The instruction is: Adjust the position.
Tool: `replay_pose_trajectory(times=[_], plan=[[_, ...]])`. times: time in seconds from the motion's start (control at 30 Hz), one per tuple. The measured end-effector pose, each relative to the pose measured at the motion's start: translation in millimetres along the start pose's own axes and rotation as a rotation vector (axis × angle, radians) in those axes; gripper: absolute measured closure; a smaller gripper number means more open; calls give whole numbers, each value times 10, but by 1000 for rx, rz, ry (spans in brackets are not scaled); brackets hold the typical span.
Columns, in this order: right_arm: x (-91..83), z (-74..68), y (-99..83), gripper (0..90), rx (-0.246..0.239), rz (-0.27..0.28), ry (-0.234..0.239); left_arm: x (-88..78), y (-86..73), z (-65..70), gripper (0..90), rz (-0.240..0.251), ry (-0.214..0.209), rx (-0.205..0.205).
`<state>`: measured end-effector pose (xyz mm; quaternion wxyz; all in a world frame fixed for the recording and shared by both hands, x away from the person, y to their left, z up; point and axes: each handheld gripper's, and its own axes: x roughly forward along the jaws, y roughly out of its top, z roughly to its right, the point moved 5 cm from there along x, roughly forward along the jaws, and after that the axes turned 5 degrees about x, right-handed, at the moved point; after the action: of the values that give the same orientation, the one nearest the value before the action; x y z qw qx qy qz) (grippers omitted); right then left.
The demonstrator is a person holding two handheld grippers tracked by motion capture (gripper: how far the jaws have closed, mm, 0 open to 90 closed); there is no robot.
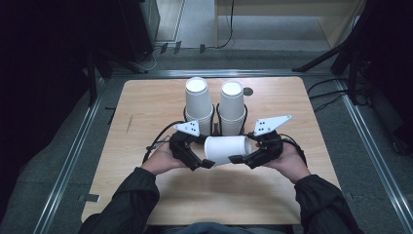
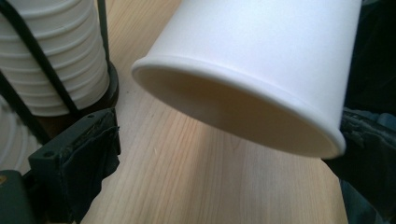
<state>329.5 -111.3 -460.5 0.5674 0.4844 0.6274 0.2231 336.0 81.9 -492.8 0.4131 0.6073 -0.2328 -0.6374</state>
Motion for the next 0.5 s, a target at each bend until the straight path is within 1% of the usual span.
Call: replay_pose_trajectory(times=[0.07,0.23,0.27,0.33,0.37,0.4,0.43,0.5], plan=[[6,-16,15,229,-6,6,2,21,6,11,0,-1,-9,7],[17,-50,40,229,-7,19,20,88,21,44,0,9,-28,6],[22,-58,48,229,-8,24,24,102,31,55,0,19,-37,3],[33,-73,61,230,-8,30,32,113,55,77,0,33,-43,14],[40,-78,67,230,-12,34,38,112,67,88,0,42,-55,15],[43,-86,70,229,-10,34,41,111,81,99,0,55,-57,13],[48,-93,73,229,-10,38,46,111,81,99,0,55,-57,13],[57,-103,77,229,-7,41,55,95,108,117,19,82,-68,7]])
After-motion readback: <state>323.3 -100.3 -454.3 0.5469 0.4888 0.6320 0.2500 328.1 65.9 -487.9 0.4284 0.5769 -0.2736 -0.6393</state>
